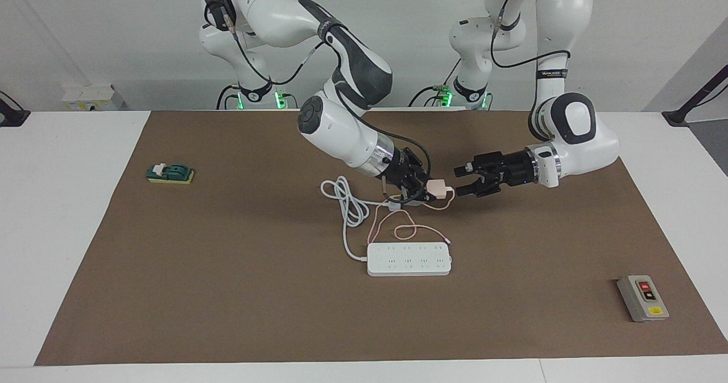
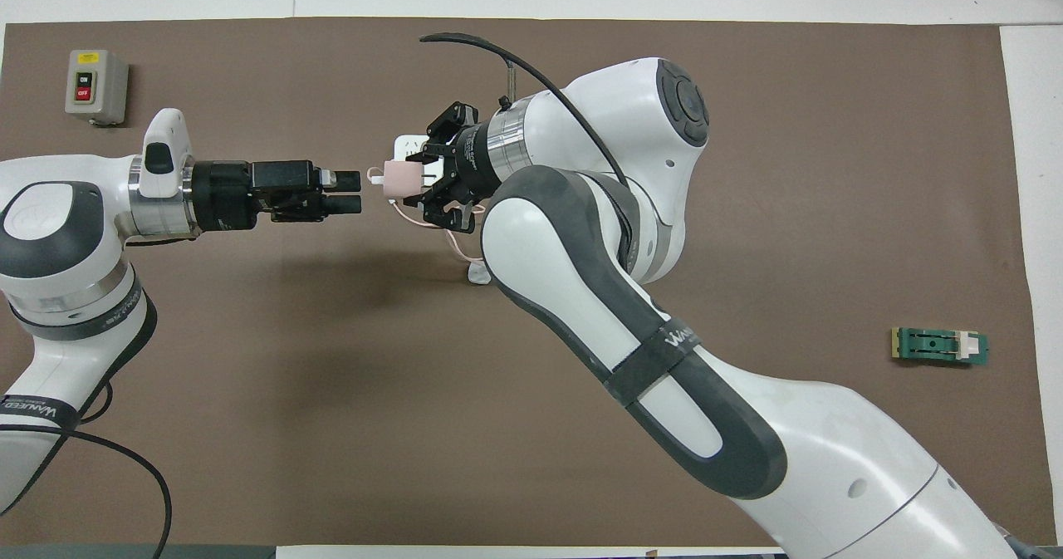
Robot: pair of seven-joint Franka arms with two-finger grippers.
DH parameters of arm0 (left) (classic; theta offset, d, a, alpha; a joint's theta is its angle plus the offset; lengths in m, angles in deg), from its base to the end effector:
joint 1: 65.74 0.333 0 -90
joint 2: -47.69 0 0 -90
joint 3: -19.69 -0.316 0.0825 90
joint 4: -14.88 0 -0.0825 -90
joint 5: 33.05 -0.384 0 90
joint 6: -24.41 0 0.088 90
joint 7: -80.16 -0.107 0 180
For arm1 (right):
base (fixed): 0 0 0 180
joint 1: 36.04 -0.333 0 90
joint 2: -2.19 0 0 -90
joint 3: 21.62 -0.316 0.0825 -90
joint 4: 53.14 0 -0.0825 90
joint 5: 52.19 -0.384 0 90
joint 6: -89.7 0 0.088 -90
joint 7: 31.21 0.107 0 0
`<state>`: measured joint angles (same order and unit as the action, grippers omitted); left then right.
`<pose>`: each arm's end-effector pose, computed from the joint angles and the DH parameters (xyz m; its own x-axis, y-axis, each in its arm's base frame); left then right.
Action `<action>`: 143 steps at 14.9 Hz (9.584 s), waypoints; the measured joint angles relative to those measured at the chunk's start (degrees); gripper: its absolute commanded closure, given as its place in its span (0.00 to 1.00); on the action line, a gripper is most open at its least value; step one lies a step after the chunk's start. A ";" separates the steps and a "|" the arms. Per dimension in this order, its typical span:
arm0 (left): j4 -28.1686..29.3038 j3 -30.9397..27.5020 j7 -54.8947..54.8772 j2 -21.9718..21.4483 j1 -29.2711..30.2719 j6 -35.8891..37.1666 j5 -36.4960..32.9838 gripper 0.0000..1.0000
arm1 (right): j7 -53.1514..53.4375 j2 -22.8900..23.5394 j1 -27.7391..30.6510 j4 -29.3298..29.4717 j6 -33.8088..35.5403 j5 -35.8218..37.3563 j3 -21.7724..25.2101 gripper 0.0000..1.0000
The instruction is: Plug charger into power strip
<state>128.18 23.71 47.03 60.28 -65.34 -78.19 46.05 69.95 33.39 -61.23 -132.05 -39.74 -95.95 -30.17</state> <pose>0.5817 -0.1188 0.3896 0.9998 0.0144 -0.0170 0.0201 -0.2625 0.9647 0.6218 0.4081 0.4459 -0.0316 -0.6961 -0.7172 -0.9991 0.0417 0.0036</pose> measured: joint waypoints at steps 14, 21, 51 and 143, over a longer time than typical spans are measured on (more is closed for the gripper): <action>-0.51 0.20 -0.70 0.91 -4.31 -2.68 2.71 0.71 | 0.00 0.00 -0.10 0.00 0.02 0.00 0.00 1.00; -0.70 0.01 -0.78 1.00 -4.41 -2.36 2.80 1.00 | 0.02 -0.01 -0.12 0.11 0.03 -0.01 -0.02 1.00; -20.12 0.24 -9.74 4.83 -10.38 -11.11 -65.58 1.00 | -51.15 -16.08 25.00 0.83 34.07 29.06 1.23 0.00; -8.49 0.21 -20.49 10.72 -20.94 -39.37 -89.88 1.00 | -102.48 -32.99 28.44 -11.55 44.45 44.09 6.31 0.00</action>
<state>119.68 23.92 26.53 71.00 -86.28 -117.56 -43.83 -32.53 0.40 -32.79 -143.60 4.72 -51.87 -23.86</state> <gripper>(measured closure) 0.683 0.000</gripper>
